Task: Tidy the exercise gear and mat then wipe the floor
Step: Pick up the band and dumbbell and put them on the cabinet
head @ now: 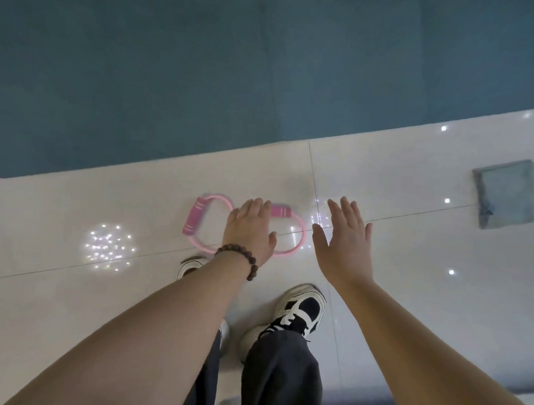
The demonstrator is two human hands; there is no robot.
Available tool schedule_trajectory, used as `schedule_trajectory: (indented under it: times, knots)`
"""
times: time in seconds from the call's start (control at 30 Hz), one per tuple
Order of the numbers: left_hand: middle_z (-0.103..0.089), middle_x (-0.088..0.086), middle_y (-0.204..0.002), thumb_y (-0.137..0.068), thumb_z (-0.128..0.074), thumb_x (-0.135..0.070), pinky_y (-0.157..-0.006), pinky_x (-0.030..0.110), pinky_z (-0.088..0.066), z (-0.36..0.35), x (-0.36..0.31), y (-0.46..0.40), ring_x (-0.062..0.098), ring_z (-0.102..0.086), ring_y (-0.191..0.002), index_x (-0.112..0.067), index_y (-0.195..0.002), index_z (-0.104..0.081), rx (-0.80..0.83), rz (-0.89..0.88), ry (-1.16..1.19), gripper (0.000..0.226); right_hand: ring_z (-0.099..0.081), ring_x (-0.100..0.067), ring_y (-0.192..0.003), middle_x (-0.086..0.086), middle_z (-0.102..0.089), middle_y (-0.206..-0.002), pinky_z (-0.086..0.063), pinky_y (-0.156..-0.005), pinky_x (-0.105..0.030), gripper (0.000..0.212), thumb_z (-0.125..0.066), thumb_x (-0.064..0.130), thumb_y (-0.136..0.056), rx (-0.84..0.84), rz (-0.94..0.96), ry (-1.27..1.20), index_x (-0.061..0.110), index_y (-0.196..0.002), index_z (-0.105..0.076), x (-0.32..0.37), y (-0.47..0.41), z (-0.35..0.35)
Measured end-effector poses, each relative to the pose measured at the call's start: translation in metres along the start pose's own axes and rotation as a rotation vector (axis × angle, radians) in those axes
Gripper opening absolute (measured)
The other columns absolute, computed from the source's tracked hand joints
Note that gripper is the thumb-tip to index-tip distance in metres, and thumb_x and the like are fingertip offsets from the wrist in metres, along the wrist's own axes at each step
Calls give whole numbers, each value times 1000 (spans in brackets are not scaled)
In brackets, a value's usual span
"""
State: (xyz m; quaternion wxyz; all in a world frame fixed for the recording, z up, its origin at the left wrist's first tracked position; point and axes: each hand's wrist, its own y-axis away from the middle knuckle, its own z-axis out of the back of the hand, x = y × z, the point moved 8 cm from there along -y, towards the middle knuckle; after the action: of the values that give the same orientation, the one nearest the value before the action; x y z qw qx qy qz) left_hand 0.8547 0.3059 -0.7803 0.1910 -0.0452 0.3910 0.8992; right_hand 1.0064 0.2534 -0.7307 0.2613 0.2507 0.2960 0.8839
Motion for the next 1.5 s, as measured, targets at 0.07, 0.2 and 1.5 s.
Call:
schedule_trajectory:
  times: [0.07, 0.2, 1.5]
  knots:
    - [-29, 3, -149, -94, -50, -31, -113, 37, -23, -27, 3, -23, 22, -26, -138, -14, -145, -26, -18, -45, -25, 60, 5, -12, -147, 1, -8, -160, 4, -119, -41, 56, -36, 37, -100, 0, 10, -2, 20, -150, -21, -8, -17, -24]
    - [-37, 3, -139, -90, -54, -17, -107, 36, -25, -66, 6, -57, 25, -33, -129, -15, -138, -36, -57, -95, -16, 51, 4, -11, -147, 1, -10, -160, 2, -120, -41, 55, -37, 37, -100, -1, 32, -6, 20, -150, -22, -19, -39, -58]
    - [-46, 11, -119, -82, -64, -33, -83, 41, -45, -69, 185, -32, 30, -47, -111, -6, -120, -43, -140, 583, 369, 51, 6, -11, -147, 3, -8, -160, 5, -120, -38, 53, -36, 33, -100, 90, 208, 78, 22, -150, -20, 84, -49, -121]
